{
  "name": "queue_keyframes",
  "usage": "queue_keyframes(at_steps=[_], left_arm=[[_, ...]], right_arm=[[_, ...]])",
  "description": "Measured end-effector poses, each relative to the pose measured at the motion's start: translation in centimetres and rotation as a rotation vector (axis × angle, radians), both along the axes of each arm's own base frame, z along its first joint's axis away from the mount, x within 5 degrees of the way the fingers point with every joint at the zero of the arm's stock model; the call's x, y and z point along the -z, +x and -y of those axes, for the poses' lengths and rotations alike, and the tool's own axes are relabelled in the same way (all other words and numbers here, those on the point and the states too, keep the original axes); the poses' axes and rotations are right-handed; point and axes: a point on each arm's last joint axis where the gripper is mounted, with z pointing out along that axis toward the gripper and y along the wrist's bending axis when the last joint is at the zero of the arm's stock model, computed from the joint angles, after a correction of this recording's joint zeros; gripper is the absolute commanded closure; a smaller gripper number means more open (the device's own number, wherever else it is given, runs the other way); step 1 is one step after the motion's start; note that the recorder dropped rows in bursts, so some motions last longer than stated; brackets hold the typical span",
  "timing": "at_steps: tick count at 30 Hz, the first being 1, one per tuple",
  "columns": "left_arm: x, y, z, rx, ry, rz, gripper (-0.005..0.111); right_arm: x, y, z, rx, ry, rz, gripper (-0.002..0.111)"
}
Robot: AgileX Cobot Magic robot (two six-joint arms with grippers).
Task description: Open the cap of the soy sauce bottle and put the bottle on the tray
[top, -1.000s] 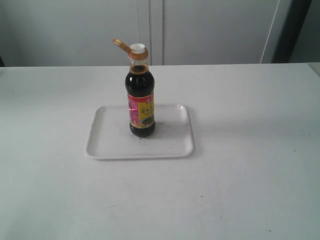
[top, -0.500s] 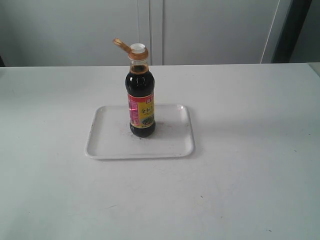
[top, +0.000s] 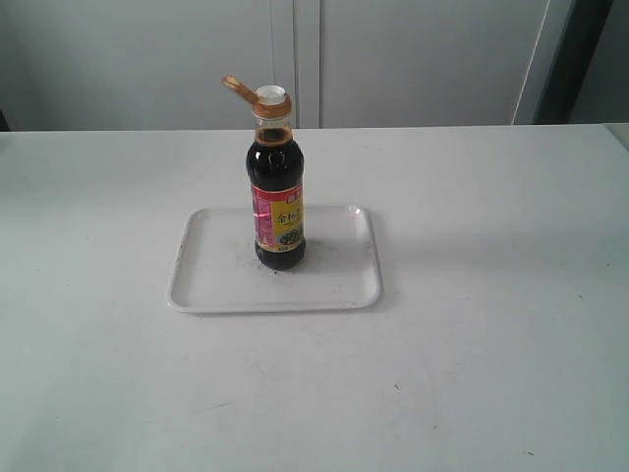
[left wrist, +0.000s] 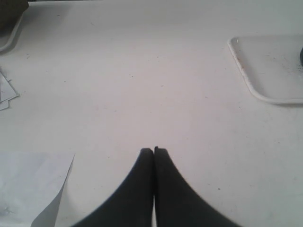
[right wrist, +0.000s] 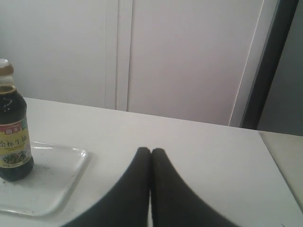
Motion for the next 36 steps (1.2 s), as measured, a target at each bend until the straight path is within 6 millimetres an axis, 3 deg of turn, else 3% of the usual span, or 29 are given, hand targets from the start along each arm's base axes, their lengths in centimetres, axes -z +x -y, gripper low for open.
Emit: queue_keyframes(at_steps=[8,13,21,36], left_arm=[[0.0,0.0,0.0,0.0,0.0,0.0,0.107],[0.0,0.0,0.0,0.0,0.0,0.0,0.107],[0.0,0.0,0.0,0.0,0.0,0.002,0.107],[0.0,0.0,0.0,0.0,0.0,0.002,0.107]], right_arm=[[3.6,-2.4,0.5,0.007,-0.004,0.018,0.108],[6.4,-2.1,0.5,0.009,-0.018,-0.063,0.108],[9.0,-1.7,0.3,0.003,-0.006,-0.135,0.108],[10.0,-1.6,0.3,0.002,-0.005,-0.158,0.108]])
